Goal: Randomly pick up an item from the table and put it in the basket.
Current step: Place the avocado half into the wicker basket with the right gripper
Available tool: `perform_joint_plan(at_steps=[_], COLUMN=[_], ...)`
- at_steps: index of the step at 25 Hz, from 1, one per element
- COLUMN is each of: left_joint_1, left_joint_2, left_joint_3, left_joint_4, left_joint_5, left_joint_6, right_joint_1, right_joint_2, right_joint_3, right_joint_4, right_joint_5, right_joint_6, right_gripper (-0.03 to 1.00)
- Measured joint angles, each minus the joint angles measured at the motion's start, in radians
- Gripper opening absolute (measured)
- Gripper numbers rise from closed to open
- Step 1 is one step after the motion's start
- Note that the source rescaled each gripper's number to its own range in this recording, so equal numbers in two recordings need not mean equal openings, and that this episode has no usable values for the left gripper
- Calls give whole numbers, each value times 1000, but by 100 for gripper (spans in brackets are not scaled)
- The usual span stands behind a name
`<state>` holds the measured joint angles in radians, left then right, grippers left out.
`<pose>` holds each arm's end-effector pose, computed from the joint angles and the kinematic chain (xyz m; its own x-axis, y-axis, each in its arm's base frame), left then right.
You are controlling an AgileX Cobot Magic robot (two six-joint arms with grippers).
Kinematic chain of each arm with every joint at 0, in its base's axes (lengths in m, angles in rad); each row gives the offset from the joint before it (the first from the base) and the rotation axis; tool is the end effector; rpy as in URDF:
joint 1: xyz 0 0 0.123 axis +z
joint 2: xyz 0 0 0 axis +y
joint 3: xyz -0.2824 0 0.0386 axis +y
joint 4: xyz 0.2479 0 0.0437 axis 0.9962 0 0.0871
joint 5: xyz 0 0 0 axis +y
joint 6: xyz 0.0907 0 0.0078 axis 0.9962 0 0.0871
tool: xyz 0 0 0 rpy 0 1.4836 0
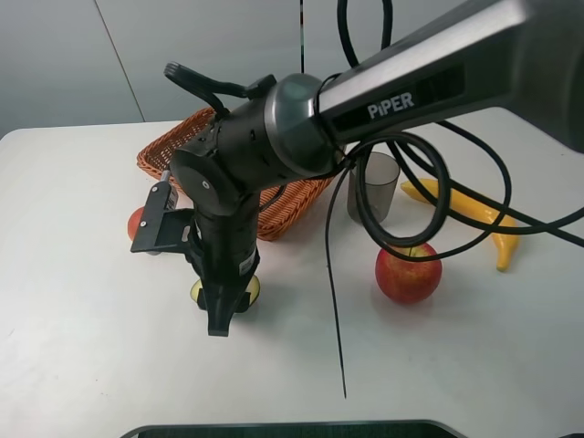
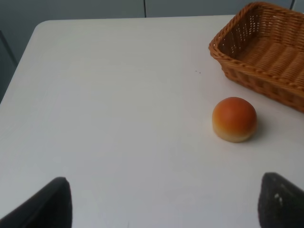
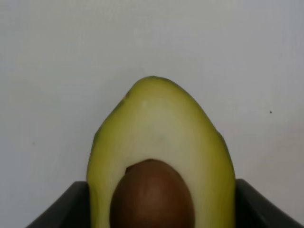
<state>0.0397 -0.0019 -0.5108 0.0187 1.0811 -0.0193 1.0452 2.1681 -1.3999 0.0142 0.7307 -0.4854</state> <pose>-0.0073 0.0012 0.2785 -0.4618 -0.0289 -0.8865 -0.0592 0.9982 -0.0017 0.2068 0.3583 0.1041 -0.0448 -0.9884 -0.1452 -0.9964 0.0546 -0.0641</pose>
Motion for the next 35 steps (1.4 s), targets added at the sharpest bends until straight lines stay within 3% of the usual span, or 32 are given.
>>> perform_joint_plan(at_steps=[8, 21, 29, 35], left_joint_1=[0, 0, 0, 0], left_joint_2=[0, 0, 0, 0], left_joint_3=[0, 0, 0, 0], left_joint_4=[0, 0, 0, 0], left_joint_5=[0, 0, 0, 0], left_joint_6=[0, 0, 0, 0], right_joint_1=[0, -2, -47, -131], right_joint_2=[-63, -281, -291, -291], right_joint_3=[-1, -10, -10, -10], right_joint_4=[7, 56, 56, 50], right_joint_5=[34, 182, 210, 209], right_joint_6=[8, 29, 31, 25], right_gripper=[0, 0, 0, 0])
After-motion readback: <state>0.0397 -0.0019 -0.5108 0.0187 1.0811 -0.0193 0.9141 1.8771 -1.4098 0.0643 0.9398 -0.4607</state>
